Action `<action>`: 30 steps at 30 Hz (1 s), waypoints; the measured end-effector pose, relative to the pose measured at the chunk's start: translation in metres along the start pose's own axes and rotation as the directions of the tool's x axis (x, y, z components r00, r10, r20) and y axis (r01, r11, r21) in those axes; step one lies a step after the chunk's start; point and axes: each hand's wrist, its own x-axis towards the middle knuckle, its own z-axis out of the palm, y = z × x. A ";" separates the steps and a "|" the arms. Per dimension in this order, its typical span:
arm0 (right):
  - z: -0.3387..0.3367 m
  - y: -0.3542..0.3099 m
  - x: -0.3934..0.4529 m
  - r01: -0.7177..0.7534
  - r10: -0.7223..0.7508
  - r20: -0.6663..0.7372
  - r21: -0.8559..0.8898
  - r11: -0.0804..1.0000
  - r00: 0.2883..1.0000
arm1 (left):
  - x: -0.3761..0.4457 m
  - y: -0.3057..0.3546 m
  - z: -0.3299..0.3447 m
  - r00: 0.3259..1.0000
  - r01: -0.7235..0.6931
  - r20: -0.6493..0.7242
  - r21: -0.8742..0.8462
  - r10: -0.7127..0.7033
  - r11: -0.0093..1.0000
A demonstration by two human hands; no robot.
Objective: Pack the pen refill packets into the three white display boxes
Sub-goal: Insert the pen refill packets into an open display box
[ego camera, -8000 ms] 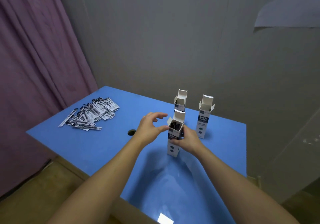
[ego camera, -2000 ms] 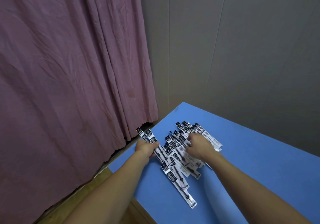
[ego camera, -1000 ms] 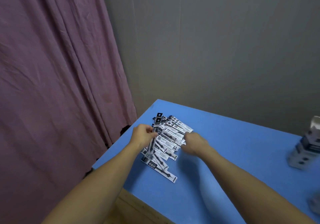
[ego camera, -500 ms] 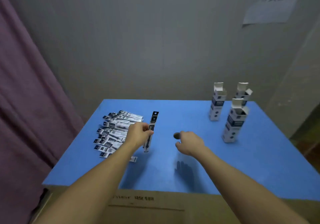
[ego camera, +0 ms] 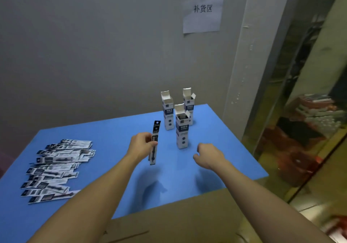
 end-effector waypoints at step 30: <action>-0.014 0.086 0.136 0.294 -0.291 0.186 0.013 0.956 0.938 | 0.049 0.041 0.071 0.958 0.167 -0.209 -0.144 -0.195 0.975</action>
